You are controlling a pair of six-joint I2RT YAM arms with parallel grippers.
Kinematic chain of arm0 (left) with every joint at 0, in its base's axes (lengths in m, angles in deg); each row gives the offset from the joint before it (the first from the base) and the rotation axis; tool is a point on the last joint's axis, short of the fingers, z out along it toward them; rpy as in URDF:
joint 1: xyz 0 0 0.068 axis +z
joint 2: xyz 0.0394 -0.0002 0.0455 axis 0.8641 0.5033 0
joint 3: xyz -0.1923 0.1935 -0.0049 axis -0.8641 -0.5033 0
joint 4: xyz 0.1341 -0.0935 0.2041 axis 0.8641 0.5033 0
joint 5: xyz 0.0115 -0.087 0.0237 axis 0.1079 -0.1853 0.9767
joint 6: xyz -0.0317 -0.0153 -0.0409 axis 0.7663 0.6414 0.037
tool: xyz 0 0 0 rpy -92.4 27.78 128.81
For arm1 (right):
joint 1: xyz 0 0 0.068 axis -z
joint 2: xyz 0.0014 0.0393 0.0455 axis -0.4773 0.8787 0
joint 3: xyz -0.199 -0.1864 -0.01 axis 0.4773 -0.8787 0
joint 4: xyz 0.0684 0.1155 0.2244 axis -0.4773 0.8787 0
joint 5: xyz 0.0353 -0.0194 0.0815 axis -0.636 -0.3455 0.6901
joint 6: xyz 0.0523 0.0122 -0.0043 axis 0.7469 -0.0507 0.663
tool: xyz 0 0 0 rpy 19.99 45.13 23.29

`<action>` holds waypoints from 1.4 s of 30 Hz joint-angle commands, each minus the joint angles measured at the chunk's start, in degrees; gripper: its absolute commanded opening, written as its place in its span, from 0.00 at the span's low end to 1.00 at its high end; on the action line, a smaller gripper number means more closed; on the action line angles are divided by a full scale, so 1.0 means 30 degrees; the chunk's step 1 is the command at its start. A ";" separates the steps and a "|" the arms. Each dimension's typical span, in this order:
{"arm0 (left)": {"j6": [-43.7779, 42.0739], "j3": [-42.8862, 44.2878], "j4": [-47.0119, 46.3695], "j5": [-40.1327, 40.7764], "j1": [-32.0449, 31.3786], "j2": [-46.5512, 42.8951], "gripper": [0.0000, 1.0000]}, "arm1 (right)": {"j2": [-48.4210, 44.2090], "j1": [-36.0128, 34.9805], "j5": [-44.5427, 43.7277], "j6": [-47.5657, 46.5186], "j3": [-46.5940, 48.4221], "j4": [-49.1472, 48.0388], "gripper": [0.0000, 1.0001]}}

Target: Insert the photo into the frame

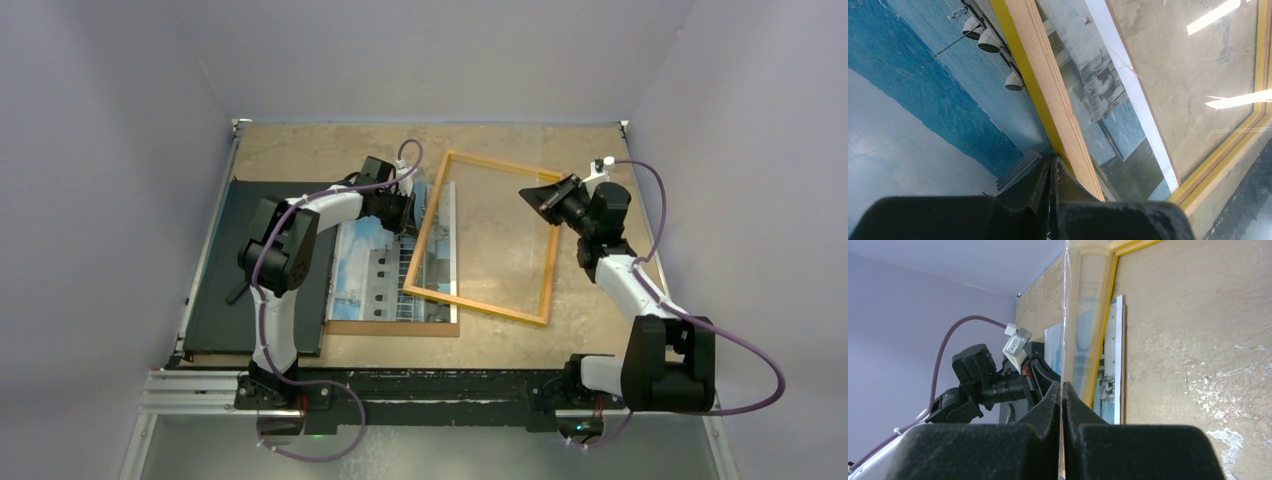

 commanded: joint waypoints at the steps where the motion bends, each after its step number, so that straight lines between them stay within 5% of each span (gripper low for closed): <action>1: 0.0234 -0.0078 -0.0545 -0.0520 -0.0052 -0.0630 0.00 | 0.0350 -0.0236 0.0793 -0.0479 -0.0248 0.0111 0.00; 18: 0.0146 0.0068 -0.0560 -0.0718 -0.0053 -0.0615 0.00 | 0.0265 -0.0210 -0.1543 -0.3385 -0.0410 0.2668 0.00; 42: 0.0209 0.0254 -0.0650 -0.0905 -0.0273 -0.0520 0.00 | 0.0842 -0.0221 -0.2445 -0.4325 -0.0904 0.1962 0.00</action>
